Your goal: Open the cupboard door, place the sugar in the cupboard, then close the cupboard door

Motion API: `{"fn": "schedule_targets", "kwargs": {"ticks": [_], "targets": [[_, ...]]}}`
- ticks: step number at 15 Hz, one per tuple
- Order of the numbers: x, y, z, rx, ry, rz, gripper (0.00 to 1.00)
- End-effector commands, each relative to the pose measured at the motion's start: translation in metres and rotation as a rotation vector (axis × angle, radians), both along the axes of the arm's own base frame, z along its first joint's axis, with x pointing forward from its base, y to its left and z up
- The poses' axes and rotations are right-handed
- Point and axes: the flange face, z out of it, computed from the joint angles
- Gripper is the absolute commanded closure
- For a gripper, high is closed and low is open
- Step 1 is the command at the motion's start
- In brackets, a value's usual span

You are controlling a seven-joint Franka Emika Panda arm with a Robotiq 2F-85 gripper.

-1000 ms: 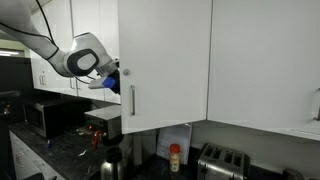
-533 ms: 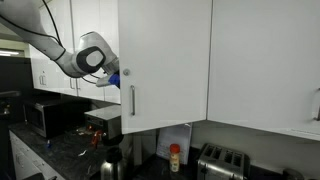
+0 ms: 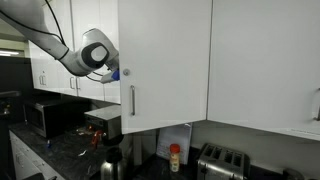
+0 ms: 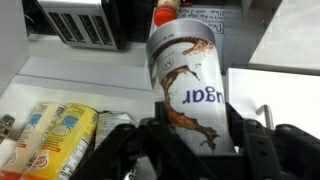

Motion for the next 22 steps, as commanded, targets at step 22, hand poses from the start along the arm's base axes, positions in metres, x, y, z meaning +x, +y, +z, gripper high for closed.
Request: {"fn": "schedule_targets", "kwargs": {"ticks": [22], "targets": [[0.05, -0.021, 0.042, 0.034, -0.129, -0.055, 0.68]]}}
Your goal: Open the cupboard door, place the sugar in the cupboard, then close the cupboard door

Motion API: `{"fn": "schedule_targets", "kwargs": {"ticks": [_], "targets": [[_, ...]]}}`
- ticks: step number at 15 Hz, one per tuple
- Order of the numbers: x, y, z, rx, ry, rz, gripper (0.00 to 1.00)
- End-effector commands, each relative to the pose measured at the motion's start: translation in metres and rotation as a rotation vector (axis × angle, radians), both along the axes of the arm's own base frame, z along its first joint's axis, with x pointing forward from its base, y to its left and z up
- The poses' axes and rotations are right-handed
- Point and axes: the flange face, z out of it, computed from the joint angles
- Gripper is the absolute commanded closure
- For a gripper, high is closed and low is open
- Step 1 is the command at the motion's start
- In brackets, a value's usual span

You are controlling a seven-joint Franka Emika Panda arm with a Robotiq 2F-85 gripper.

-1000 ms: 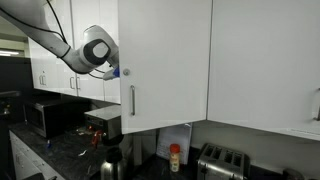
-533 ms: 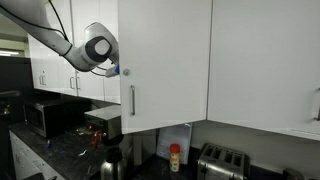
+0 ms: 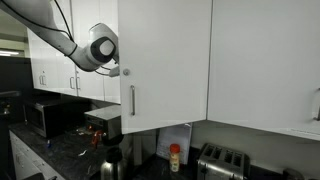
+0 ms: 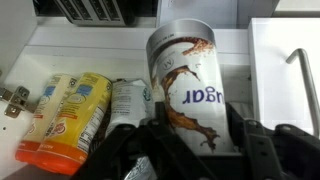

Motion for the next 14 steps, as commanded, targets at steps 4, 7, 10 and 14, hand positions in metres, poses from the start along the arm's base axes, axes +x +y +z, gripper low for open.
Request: {"fn": "schedule_targets", "kwargs": {"ticks": [4, 7, 10, 14], "targets": [[0.034, -0.017, 0.009, 0.014, -0.056, -0.007, 0.68], [0.045, -0.02, 0.009, 0.025, -0.066, -0.009, 0.68], [0.054, -0.022, 0.008, 0.04, -0.072, -0.01, 0.68], [0.063, -0.021, 0.005, 0.079, -0.086, -0.017, 0.68]]}}
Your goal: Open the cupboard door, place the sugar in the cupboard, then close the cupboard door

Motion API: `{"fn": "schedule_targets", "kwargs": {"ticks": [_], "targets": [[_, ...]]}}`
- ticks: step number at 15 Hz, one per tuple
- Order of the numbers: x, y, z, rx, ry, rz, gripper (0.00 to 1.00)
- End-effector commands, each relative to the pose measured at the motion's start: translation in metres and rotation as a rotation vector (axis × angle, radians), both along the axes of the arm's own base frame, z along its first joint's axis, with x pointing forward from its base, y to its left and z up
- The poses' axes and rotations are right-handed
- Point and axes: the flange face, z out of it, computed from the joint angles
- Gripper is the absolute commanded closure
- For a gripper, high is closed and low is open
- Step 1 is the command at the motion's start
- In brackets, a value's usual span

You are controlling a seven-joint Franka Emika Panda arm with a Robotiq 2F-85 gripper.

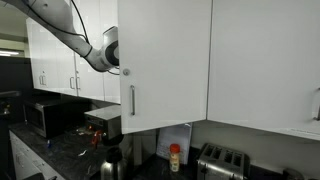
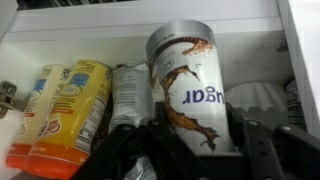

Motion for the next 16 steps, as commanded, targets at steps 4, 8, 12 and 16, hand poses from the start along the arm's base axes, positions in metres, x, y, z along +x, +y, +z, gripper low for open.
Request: {"fn": "schedule_targets", "kwargs": {"ticks": [4, 8, 12, 16], "targets": [[0.022, 0.001, 0.001, 0.05, -0.054, 0.02, 0.68], [0.03, 0.003, -0.006, 0.085, -0.038, 0.042, 0.68], [0.032, -0.004, -0.001, 0.113, -0.036, 0.074, 0.68], [0.031, -0.025, 0.007, 0.132, -0.046, 0.108, 0.68]]}}
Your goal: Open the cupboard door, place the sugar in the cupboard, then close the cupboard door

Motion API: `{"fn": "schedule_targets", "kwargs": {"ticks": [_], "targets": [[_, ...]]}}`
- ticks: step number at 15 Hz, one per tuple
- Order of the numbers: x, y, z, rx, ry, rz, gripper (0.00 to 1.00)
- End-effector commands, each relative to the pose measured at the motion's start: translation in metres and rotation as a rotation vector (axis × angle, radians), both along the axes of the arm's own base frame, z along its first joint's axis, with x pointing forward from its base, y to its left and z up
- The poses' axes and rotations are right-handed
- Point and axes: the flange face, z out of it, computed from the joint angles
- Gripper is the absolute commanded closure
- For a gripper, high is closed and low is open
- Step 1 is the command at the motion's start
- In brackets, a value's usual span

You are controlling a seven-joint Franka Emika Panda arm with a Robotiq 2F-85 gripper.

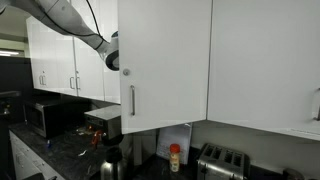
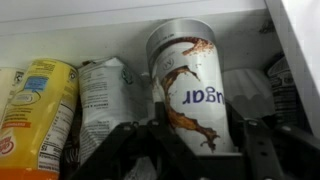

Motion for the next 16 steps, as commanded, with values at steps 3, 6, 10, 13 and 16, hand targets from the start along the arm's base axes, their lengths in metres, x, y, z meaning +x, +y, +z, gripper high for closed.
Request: {"fn": "schedule_targets", "kwargs": {"ticks": [3, 6, 10, 13, 16], "targets": [[0.005, -0.032, 0.018, 0.011, -0.026, 0.05, 0.68], [0.003, -0.047, 0.016, 0.014, -0.019, 0.064, 0.68], [0.002, -0.058, 0.009, 0.009, -0.004, 0.078, 0.68], [0.003, -0.059, 0.007, 0.003, 0.004, 0.09, 0.68], [0.005, -0.055, 0.007, 0.001, 0.008, 0.104, 0.68]]}}
